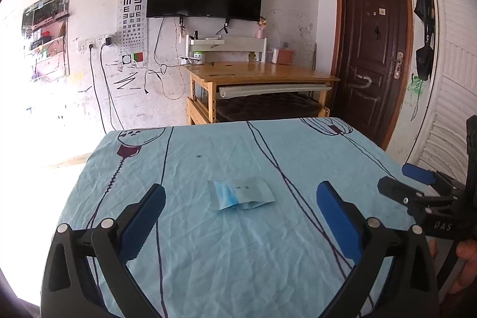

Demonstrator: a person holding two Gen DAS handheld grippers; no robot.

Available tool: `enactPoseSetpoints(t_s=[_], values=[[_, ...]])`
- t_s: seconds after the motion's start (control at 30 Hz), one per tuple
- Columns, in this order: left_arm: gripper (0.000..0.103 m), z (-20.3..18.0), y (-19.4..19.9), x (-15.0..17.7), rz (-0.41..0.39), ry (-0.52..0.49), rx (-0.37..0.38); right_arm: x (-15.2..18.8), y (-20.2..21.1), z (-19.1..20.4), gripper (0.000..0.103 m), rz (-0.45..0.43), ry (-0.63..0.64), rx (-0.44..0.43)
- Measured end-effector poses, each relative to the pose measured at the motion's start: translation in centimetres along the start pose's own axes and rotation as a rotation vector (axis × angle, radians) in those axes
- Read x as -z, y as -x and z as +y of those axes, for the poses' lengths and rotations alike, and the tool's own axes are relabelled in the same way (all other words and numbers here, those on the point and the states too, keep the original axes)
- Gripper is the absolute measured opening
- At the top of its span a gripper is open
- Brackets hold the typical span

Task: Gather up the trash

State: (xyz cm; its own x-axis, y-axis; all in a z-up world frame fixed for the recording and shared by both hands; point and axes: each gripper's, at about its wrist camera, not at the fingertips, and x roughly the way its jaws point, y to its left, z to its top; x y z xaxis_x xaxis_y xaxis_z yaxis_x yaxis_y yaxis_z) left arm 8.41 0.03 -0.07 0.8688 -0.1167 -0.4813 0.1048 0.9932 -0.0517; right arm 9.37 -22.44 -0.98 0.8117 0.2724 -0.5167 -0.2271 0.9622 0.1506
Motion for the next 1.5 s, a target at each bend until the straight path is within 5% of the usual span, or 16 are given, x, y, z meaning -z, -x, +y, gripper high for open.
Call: enactPoseSetpoints(t_s=[0.97, 1.5], values=[[0.096, 1.0, -1.2, 0.2, 0.026, 0.041, 0.004, 0.5, 0.0, -0.1, 0.097, -0.009, -0.002, -0.019], [0.096, 0.2, -0.6, 0.1, 0.009, 0.008, -0.064, 0.5, -0.1, 0.0, 0.097, -0.002, 0.001, -0.023]])
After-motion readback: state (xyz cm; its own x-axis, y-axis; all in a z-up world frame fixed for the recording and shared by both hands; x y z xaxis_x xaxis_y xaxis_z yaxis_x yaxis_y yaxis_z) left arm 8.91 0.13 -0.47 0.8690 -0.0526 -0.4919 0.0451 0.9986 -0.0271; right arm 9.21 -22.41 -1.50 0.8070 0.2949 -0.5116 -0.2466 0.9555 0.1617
